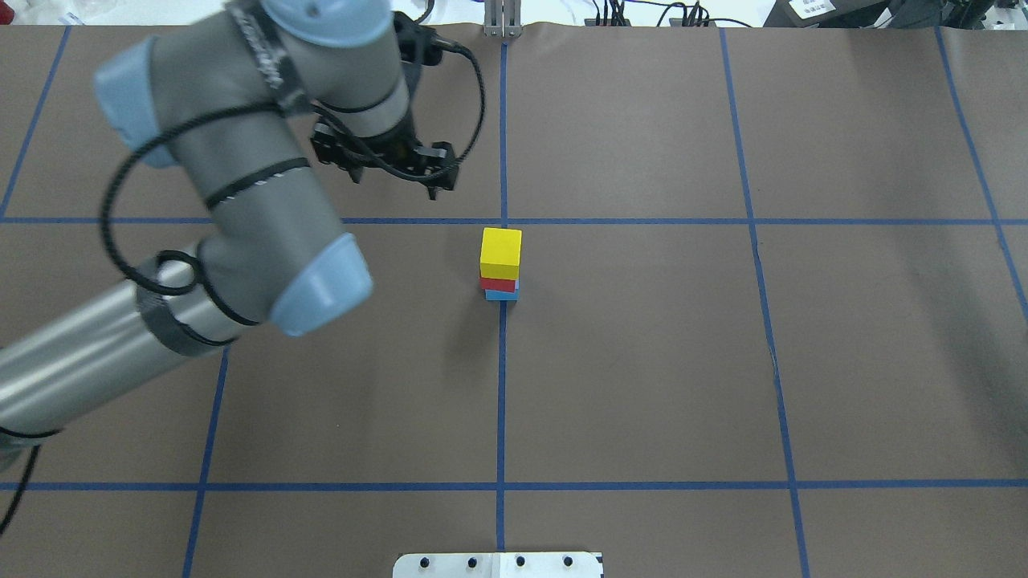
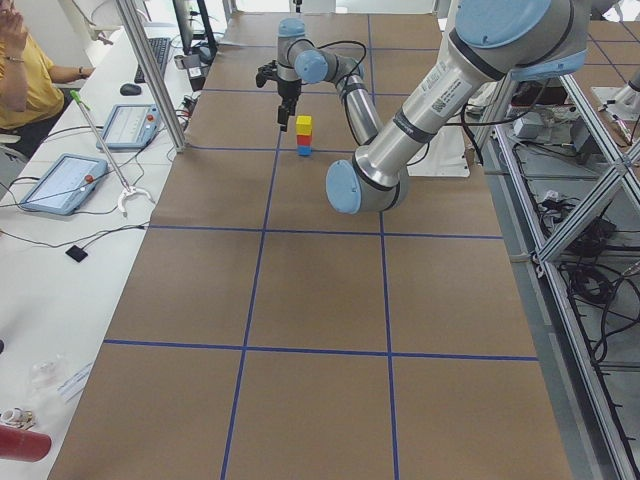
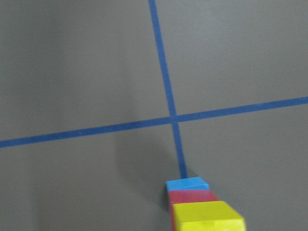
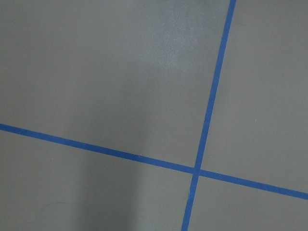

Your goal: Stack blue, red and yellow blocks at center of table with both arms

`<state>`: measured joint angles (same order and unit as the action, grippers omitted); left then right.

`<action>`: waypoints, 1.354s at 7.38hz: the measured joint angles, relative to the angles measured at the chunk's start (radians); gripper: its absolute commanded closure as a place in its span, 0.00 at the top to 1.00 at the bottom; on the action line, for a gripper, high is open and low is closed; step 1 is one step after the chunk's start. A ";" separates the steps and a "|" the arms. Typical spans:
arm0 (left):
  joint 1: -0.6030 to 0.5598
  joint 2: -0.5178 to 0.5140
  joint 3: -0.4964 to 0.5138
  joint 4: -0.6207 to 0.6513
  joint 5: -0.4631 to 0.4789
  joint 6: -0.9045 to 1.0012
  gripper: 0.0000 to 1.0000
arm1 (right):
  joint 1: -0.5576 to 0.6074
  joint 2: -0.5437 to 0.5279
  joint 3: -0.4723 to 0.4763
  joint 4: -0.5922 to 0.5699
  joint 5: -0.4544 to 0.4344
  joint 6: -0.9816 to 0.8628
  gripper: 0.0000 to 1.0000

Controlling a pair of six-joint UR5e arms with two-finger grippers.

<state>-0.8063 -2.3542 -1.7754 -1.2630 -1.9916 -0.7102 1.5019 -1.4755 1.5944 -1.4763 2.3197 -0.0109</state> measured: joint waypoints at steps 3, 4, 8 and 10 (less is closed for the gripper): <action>-0.368 0.331 -0.146 0.033 -0.162 0.529 1.00 | 0.035 -0.070 0.007 -0.001 -0.042 -0.024 1.00; -0.458 0.449 -0.140 0.006 -0.163 0.623 1.00 | 0.055 -0.093 0.003 -0.006 -0.069 -0.067 1.00; -0.604 0.742 0.011 -0.286 -0.136 0.695 1.00 | 0.093 -0.111 -0.003 -0.072 -0.074 -0.128 1.00; -0.669 0.851 0.015 -0.350 -0.242 0.712 1.00 | 0.093 -0.108 -0.004 -0.073 -0.076 -0.123 1.00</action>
<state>-1.4749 -1.5035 -1.7609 -1.6134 -2.2335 0.0022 1.5952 -1.5836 1.5909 -1.5497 2.2436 -0.1335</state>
